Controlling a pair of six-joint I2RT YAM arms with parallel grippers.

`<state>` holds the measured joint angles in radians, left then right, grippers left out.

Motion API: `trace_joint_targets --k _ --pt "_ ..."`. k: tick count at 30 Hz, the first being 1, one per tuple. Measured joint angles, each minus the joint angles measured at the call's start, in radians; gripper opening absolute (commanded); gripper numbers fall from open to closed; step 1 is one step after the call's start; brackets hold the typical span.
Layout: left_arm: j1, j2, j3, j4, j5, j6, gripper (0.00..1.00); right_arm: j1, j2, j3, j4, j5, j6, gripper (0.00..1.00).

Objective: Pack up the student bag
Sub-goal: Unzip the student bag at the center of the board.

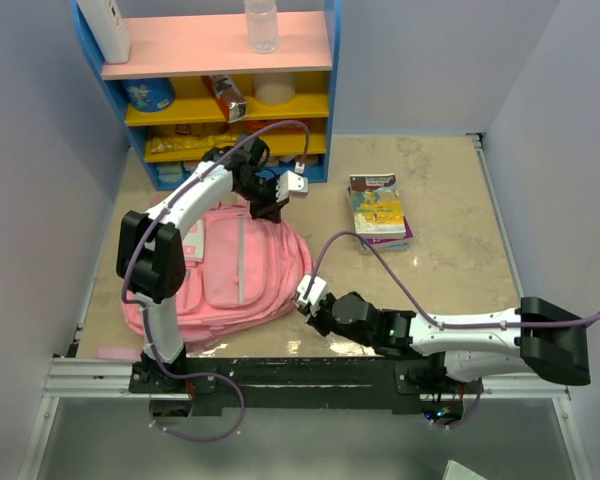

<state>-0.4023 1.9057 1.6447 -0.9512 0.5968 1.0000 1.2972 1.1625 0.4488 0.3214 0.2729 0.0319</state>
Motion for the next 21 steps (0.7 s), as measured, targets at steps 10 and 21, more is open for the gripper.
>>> trace_joint_targets --k 10,21 --pt "0.022 0.090 0.165 0.189 -0.005 -0.391 0.00 0.037 0.100 0.023 0.030 -0.022 0.026 0.00" --pt "0.029 0.090 0.206 0.174 0.066 -0.346 0.00 0.019 -0.054 -0.003 0.030 0.137 0.092 0.73"
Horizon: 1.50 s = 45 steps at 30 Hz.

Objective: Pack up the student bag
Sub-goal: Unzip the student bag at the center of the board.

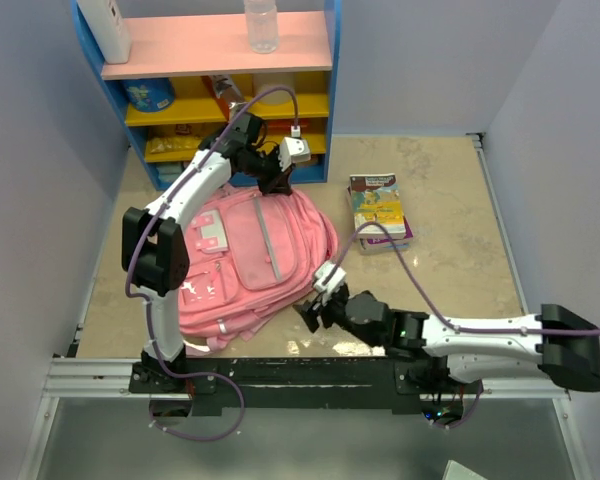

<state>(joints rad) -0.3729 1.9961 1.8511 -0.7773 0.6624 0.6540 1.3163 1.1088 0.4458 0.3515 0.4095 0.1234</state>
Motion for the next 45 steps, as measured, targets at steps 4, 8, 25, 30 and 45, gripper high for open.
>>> trace_joint_targets --k 4,8,25,30,45 --pt "0.005 0.000 -0.017 -0.079 0.068 0.117 0.00 -0.134 -0.143 -0.005 -0.003 0.033 0.076 0.74" --pt "0.019 -0.001 -0.009 -0.212 0.169 0.257 0.00 -0.273 -0.157 -0.004 -0.006 0.008 0.121 0.79" --pt "0.071 0.049 0.122 -0.507 0.338 0.520 0.00 -0.285 -0.055 -0.040 0.079 -0.150 0.177 0.83" --pt "0.071 0.048 0.122 -0.516 0.353 0.527 0.00 -0.293 0.117 0.000 0.173 -0.201 0.175 0.66" --pt "0.032 0.041 0.137 -0.528 0.375 0.496 0.81 -0.316 0.142 0.033 0.187 -0.309 0.163 0.00"
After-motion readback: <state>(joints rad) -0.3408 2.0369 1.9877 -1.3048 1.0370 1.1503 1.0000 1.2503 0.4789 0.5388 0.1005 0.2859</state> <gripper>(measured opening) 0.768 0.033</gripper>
